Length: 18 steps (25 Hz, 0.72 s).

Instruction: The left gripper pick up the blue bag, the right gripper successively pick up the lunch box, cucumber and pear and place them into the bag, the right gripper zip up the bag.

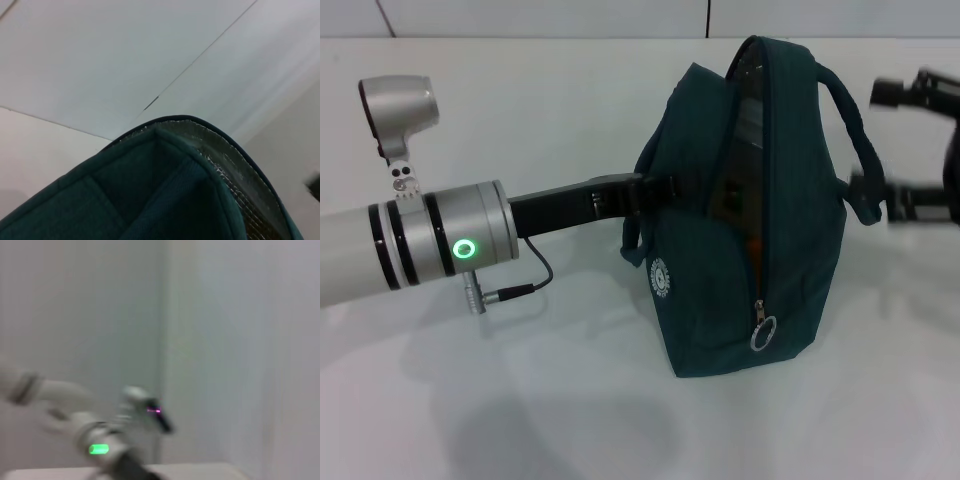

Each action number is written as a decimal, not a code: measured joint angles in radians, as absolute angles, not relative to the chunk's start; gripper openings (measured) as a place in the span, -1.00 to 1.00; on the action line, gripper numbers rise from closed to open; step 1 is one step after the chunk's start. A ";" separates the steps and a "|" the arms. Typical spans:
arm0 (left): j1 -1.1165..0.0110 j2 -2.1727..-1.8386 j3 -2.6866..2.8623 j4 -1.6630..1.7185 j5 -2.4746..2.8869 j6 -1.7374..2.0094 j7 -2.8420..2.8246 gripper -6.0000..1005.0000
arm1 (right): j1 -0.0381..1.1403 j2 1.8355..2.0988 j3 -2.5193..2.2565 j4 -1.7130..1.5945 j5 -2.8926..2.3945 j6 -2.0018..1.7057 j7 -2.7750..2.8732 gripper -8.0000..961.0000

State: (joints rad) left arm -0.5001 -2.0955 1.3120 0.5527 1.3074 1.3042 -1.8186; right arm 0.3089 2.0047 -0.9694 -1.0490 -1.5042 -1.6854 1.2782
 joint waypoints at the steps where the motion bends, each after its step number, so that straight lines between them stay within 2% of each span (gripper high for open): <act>1: -0.500 -2.095 1.312 0.553 1.307 1.304 -1.818 -0.93 | 0.303 2.004 -0.970 -1.046 -1.505 -1.728 1.257 0.69; 8: -0.507 -2.096 1.312 0.552 1.306 1.290 -1.817 -0.93 | 0.290 2.005 -0.987 -0.938 -1.610 -1.914 1.128 0.84; 18: -0.500 -2.097 1.315 0.552 1.295 1.290 -1.816 -0.93 | 0.362 2.011 -1.019 -0.662 -1.773 -1.755 1.098 0.86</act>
State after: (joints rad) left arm -0.5004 -2.0969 1.3153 0.5522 1.2952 1.2898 -1.8162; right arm 0.3618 2.0110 -1.0188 -0.6621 -1.7733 -1.7547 1.0981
